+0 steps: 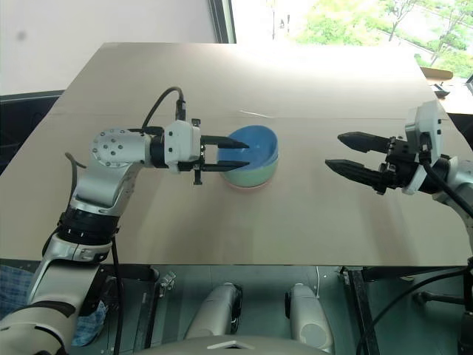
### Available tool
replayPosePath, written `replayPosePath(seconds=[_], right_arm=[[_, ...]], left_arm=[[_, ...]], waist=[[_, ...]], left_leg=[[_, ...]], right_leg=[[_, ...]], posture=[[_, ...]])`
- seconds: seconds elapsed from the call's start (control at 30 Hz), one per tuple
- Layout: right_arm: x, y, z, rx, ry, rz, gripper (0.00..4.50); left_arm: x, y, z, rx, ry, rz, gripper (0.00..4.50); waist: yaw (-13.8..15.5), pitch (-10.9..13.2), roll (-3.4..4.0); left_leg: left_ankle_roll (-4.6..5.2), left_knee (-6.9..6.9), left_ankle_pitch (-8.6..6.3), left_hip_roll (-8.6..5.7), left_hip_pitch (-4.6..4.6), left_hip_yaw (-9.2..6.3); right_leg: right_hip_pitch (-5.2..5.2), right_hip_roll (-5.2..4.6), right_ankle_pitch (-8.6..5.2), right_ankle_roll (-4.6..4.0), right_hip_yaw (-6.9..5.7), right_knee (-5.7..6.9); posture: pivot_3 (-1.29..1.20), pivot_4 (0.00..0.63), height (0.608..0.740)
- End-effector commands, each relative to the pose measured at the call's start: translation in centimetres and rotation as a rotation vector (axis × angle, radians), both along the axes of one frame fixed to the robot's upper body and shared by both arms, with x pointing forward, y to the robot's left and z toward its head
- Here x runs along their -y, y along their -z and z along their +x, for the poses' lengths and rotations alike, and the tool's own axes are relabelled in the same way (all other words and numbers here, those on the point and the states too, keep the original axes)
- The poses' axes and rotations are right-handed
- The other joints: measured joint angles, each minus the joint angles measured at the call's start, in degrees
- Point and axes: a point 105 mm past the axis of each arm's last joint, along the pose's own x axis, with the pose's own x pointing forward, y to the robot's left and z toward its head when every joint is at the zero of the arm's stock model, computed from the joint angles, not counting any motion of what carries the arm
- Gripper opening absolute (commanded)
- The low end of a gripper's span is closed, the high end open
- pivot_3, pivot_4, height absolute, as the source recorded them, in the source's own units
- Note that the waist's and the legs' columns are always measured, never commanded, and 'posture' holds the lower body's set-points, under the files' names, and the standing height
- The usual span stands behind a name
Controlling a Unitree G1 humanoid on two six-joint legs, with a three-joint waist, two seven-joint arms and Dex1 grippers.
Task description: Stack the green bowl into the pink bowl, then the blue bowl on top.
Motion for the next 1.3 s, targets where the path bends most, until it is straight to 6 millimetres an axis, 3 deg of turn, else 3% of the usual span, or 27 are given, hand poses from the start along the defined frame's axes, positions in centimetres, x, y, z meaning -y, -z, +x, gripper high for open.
replayPosePath(seconds=[0.03,0.1,0.3,0.37,0.5,0.67,0.8,0.93,1.3], right_arm=[[0.1,-1.2,-0.6,0.058,-0.005,-0.014,3.28],[0.3,-1.0,-0.6,0.054,-0.003,-0.02,3.28],[1.3,-0.1,-0.4,0.031,0.029,-0.051,3.28],[1.8,0.2,-0.3,0.019,0.047,-0.059,3.28],[3.7,1.6,0.2,-0.013,0.127,-0.107,3.28],[5.6,2.8,0.4,-0.025,0.173,-0.12,3.28],[7.0,3.3,0.4,0.075,0.184,-0.092,3.28],[7.9,4.9,-0.5,0.046,0.135,-0.127,3.28],[8.3,5.0,-0.8,0.079,0.125,-0.135,3.28]], left_arm=[[-0.9,-1.7,-0.6,0.009,-0.016,-0.105,3.59],[-1.3,-2.3,-0.9,-0.048,-0.024,-0.168,4.38],[-4.8,-2.5,-0.3,-0.245,-0.193,-0.364,4.45],[-7.1,-1.7,0.4,-0.292,-0.329,-0.403,4.45],[-12.3,2.2,0.1,-0.368,-0.63,-0.394,4.45],[-15.5,4.6,-2.2,-0.402,-0.76,-0.394,4.45],[-16.1,5.8,-3.9,-0.427,-0.762,-0.386,4.45],[-16.3,6.0,-4.7,-0.409,-0.755,-0.374,4.45],[-16.2,5.8,-4.1,-0.364,-0.739,-0.384,4.45]], waist=[[-0.02,0.0,0.0],[0.02,0.0,0.0],[-0.04,0.0,0.0],[-0.11,0.0,0.0],[-0.18,0.0,0.0],[0.15,-0.01,0.0],[0.81,-0.01,0.01],[1.41,-0.02,0.01],[1.24,-0.03,0.03]], left_leg=[[0.0,0.0,0.0,0.0,0.01,0.01],[0.0,0.0,0.0,0.0,0.0,-0.01],[0.0,0.01,0.0,0.0,0.0,-0.01],[0.01,0.01,0.0,0.01,0.02,-0.01],[0.01,0.0,-0.01,0.02,0.05,0.01],[0.01,0.0,-0.01,0.03,0.07,0.04],[0.01,0.01,-0.01,0.03,0.08,0.01],[0.01,0.01,-0.01,0.03,0.11,0.04],[0.01,0.0,-0.01,0.06,0.23,0.12]], right_leg=[[0.0,0.0,0.0,0.0,0.02,0.0],[0.0,0.0,0.0,0.0,0.0,0.0],[0.01,-0.01,0.0,0.0,0.01,0.01],[0.01,0.0,0.0,0.0,0.01,0.03],[0.01,0.0,0.0,0.0,0.04,0.03],[0.03,-0.02,0.0,0.0,0.06,-0.01],[0.06,-0.02,0.0,0.0,0.02,0.0],[0.1,-0.03,0.0,0.0,0.04,-0.03],[0.15,0.0,0.0,0.0,0.13,0.0]], posture=[[0.0,0.15,0.74],[0.0,0.15,0.74],[0.0,0.15,0.74],[0.0,0.15,0.74],[0.0,0.15,0.74],[0.0,0.15,0.74],[0.0,0.15,0.74],[0.0,0.15,0.74],[0.0,0.15,0.74]])
